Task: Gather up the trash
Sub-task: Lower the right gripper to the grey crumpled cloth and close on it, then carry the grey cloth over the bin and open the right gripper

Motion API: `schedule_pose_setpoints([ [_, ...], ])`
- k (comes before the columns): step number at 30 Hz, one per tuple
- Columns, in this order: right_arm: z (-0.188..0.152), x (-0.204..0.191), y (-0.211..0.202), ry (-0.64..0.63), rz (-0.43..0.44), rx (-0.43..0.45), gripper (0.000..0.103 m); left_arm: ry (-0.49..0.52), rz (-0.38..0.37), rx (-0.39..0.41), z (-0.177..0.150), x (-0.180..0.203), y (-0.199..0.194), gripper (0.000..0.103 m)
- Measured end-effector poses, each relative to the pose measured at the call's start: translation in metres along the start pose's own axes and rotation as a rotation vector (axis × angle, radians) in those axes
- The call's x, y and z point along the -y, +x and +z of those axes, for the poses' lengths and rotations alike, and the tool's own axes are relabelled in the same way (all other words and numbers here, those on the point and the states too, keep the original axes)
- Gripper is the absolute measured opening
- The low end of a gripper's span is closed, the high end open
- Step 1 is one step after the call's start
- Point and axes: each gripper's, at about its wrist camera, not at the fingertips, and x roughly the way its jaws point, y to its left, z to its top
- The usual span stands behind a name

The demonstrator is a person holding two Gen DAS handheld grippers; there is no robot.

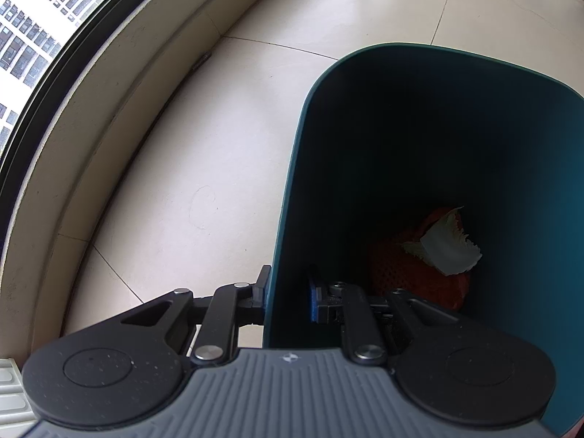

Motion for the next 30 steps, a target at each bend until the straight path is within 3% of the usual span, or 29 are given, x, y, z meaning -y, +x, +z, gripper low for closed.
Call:
schedule_pose_setpoints([
  [3, 0.002, 0.0, 0.004, 0.004, -0.009, -0.008, 0.063, 0.0, 0.001, 0.0, 0.0, 0.0, 0.001, 0.018],
  [6, 0.002, 0.003, 0.006, 0.006, -0.024, -0.014, 0.046, 0.001, 0.001, 0.0, 0.0, 0.0, 0.0, 0.018],
  [13, 0.0, 0.003, -0.014, -0.021, -0.026, 0.002, 0.043, -0.002, 0.0, 0.001, 0.001, -0.001, 0.0, 0.018],
  [18, 0.004, -0.007, -0.076, -0.129, 0.028, 0.047, 0.042, -0.001, -0.002, 0.0, 0.001, -0.001, 0.0, 0.018],
  [26, 0.025, -0.029, -0.203, -0.284, 0.095, 0.213, 0.043, 0.004, 0.0, -0.011, 0.004, -0.002, -0.002, 0.018],
  [30, 0.028, -0.045, -0.245, -0.333, 0.137, 0.258, 0.043, 0.004, -0.002, -0.015, 0.005, -0.002, -0.001, 0.018],
])
